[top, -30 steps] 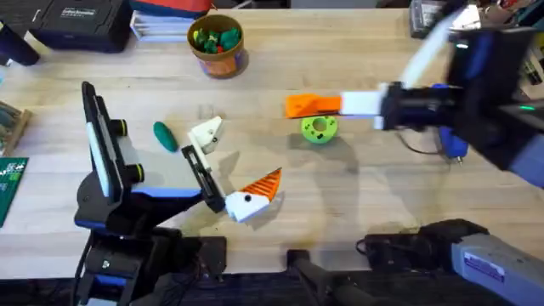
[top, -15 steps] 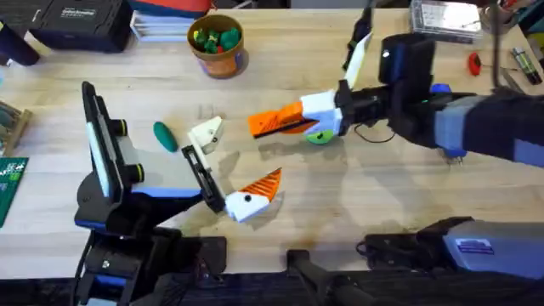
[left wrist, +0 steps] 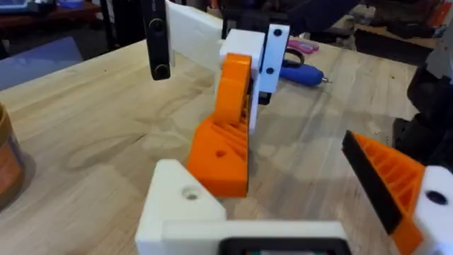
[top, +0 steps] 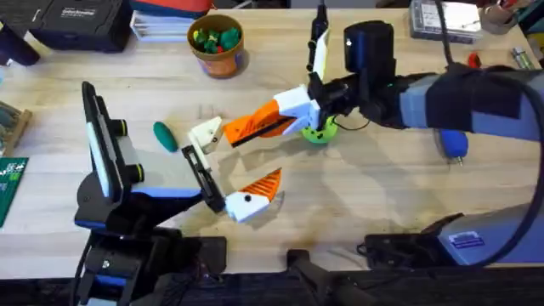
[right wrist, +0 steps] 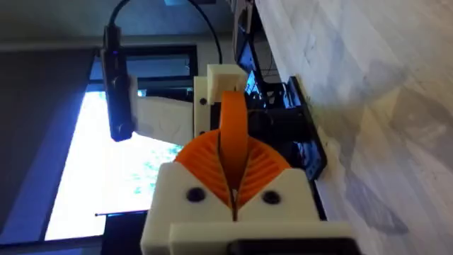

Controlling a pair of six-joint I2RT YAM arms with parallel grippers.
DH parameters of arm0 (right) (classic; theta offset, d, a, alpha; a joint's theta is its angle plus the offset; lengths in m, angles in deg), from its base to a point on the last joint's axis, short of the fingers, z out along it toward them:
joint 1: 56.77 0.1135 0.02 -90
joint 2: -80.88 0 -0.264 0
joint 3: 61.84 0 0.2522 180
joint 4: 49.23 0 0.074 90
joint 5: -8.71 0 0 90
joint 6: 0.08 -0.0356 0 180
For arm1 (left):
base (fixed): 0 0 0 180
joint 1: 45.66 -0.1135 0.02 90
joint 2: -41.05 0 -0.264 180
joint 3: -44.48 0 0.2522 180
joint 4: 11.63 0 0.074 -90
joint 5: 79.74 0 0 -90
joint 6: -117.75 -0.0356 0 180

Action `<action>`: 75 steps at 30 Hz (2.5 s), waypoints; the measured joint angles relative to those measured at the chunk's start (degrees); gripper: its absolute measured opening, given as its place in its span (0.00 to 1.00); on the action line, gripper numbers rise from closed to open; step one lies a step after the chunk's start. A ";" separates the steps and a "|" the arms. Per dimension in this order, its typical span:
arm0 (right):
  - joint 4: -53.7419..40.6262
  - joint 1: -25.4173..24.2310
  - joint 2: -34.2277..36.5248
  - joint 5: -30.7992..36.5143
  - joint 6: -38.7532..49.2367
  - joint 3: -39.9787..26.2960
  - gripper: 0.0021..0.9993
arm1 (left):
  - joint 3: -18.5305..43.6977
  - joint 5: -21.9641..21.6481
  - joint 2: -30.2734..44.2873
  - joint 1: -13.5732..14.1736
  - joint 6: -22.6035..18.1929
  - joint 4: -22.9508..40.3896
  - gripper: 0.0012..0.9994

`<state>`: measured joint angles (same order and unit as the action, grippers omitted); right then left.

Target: Pick up the gripper from the table and insert it into the empty holder that is missing its gripper. Then pick up a screw, insert it into the mounting hole, and use the screwdriver to tighten it. Finally, clean up the table by picking up the vegetable and placing it into the bucket.

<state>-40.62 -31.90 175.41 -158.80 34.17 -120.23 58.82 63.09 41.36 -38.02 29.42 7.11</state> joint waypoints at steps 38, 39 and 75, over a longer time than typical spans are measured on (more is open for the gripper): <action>4.16 4.66 13.56 -5.91 -0.61 -12.25 0.01 | 0.00 -5.82 0.00 -1.32 0.63 -0.25 0.99; 4.66 4.75 13.54 -5.76 -0.62 -12.25 0.01 | 0.00 -6.04 0.00 -1.37 0.62 -0.26 0.99; 5.99 4.06 14.46 -4.47 -6.88 -12.60 0.01 | 0.22 -2.99 0.00 -0.70 1.16 0.24 0.99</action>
<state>-34.63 -27.84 189.87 -163.28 27.29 -132.83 59.04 60.10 41.37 -38.72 30.58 7.35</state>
